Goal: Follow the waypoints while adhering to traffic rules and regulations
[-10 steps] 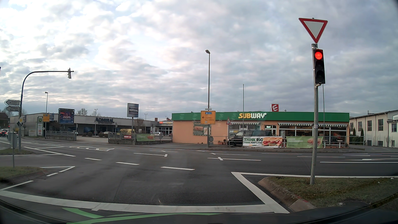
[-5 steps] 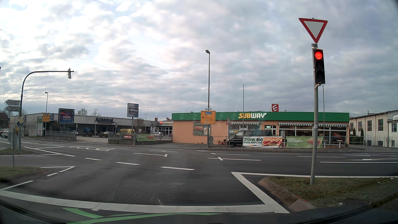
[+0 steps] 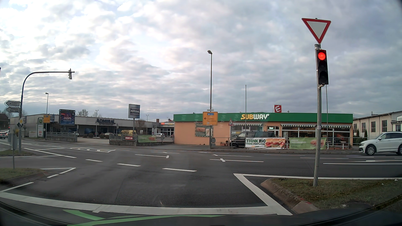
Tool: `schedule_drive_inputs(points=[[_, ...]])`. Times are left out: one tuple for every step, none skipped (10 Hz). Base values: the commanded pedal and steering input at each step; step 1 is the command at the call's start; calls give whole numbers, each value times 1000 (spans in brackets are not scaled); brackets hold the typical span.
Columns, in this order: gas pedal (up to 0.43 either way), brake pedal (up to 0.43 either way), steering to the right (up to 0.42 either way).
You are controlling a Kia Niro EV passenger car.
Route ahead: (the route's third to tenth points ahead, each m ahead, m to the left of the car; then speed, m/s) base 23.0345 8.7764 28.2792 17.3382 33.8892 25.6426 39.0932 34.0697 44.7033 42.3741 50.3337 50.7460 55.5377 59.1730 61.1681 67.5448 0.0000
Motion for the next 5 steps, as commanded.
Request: schedule_drive_inputs(points=[[0,329,48],[0,329,48],[0,329,48],[0,329,48],[0,329,48]])
